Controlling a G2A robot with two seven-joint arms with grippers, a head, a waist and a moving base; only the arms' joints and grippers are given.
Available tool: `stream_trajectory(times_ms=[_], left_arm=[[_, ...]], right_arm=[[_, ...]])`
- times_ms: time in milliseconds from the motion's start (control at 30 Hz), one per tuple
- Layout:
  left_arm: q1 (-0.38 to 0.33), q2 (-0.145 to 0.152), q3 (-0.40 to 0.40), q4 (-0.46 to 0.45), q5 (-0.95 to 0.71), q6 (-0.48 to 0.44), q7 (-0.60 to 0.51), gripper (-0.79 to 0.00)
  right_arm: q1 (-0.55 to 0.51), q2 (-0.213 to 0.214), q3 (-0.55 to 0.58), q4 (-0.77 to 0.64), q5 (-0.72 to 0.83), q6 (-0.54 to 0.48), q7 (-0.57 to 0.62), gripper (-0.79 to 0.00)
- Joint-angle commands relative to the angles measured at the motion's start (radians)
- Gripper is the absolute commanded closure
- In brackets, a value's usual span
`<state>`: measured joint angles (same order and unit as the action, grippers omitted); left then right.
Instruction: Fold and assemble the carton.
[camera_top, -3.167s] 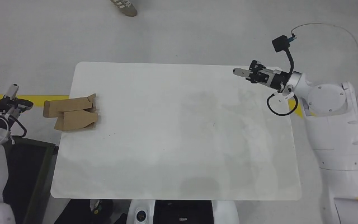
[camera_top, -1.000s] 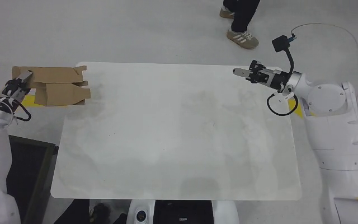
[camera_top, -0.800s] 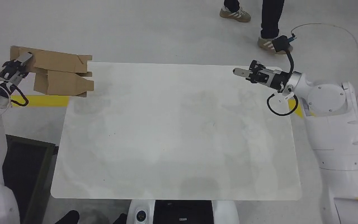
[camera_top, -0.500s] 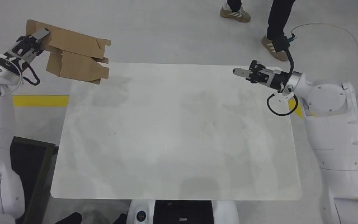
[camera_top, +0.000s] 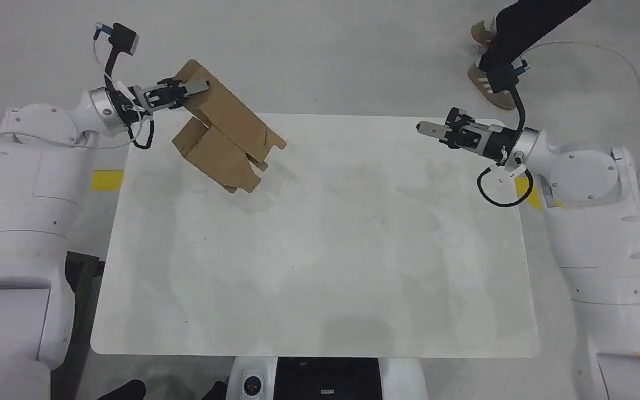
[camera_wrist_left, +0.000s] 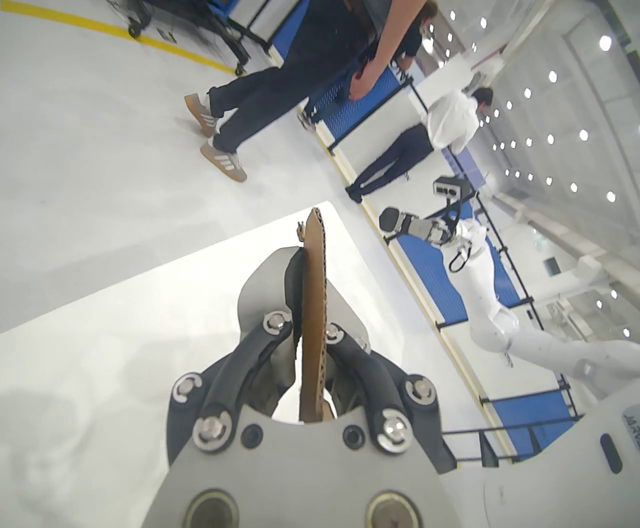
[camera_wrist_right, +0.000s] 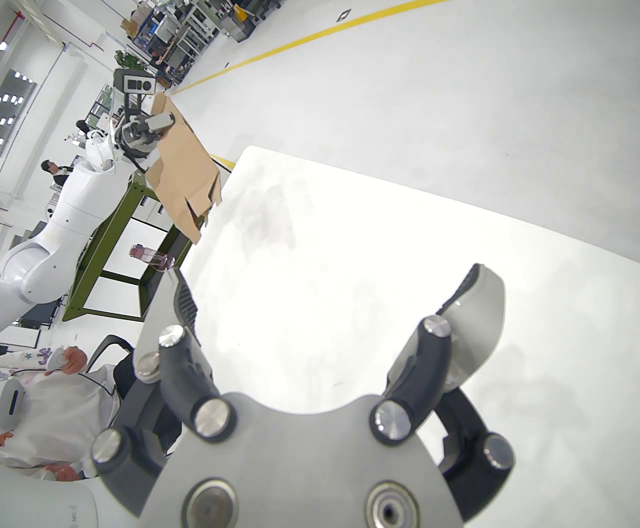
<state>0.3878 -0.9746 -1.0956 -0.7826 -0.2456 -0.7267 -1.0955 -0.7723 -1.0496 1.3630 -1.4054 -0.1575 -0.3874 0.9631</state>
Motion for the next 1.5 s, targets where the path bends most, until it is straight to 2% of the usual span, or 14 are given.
stream_trajectory(times_ms=[0, 167, 333, 500, 767, 1000, 1167, 1467], left_arm=[[0.008, -0.008, 0.044, -0.029, 0.022, -0.001, 0.003, 0.000], [0.022, -0.013, 0.128, -0.108, 0.055, 0.000, 0.002, 0.000], [0.028, -0.001, 0.196, -0.189, 0.046, 0.012, -0.010, 0.000], [0.028, 0.014, 0.260, -0.257, 0.028, 0.014, -0.012, 0.000], [0.008, 0.038, 0.346, -0.340, -0.027, 0.013, -0.012, 0.000], [-0.016, 0.060, 0.405, -0.384, -0.057, -0.007, 0.009, 0.000], [-0.039, 0.070, 0.454, -0.407, -0.115, -0.010, 0.012, 0.000], [-0.080, 0.075, 0.513, -0.390, -0.277, 0.009, -0.007, 0.000]], right_arm=[[0.000, 0.000, 0.000, 0.000, 0.000, 0.000, 0.000, -0.785], [0.000, 0.000, 0.000, 0.000, 0.000, 0.000, 0.000, -0.785], [-0.011, 0.000, -0.010, -0.007, 0.005, -0.003, 0.002, -0.785], [0.038, -0.006, -0.072, 0.058, 0.115, -0.051, 0.122, -0.785], [0.204, -0.048, -0.268, 0.243, 0.261, -0.160, 0.310, -0.785], [0.293, -0.090, -0.467, 0.312, 0.386, -0.199, 0.271, -0.785], [0.360, -0.112, -0.609, 0.325, 0.416, -0.251, 0.219, -0.785], [0.446, -0.130, -0.825, 0.366, 0.505, -0.341, 0.129, -0.785]])
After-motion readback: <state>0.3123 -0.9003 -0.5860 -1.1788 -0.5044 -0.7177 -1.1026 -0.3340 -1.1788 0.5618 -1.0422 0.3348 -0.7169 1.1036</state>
